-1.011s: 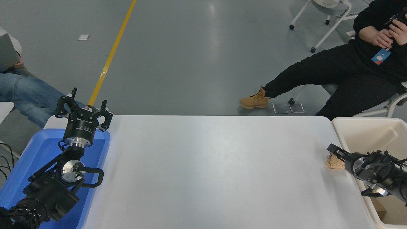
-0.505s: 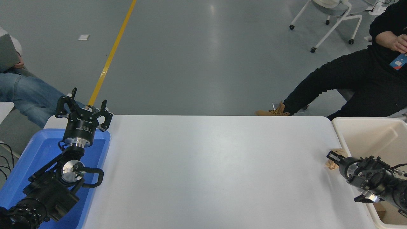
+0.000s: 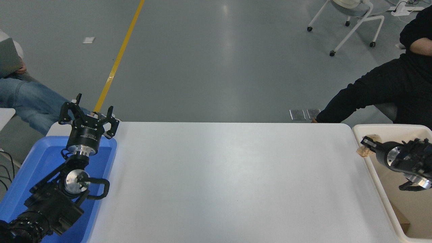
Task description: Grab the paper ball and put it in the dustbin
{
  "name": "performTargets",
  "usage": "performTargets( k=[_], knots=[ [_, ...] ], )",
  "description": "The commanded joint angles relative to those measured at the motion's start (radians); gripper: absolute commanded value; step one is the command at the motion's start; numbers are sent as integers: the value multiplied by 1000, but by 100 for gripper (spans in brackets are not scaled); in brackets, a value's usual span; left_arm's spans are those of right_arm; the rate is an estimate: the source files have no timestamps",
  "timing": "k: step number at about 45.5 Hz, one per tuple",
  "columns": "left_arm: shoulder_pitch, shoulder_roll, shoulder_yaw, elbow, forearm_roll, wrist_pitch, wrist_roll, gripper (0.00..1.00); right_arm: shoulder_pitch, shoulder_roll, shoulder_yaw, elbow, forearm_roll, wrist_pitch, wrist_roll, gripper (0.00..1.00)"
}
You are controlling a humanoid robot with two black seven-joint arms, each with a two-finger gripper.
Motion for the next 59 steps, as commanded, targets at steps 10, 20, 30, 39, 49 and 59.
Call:
performTargets(
  k=[10,20,30,39,49,59],
  knots=[
    [0,0,0,0,0,0,0,99,532,-139,-163,327,-108,217,1,0],
    [0,0,0,0,0,0,0,99,733,-161,-162,327,-107,372,1,0],
    [0,0,0,0,0,0,0,99,787,-170,-163,323,-108,406,0,0],
    [0,0,0,0,0,0,0,99,750,-170,-166,288,-108,391,-2,0],
    [0,0,0,0,0,0,0,99,501,-150,-146,-14,-91,333,-3,0],
    [0,0,0,0,0,0,0,99,136,-127,-80,-373,76,333,-3,0]
  ],
)
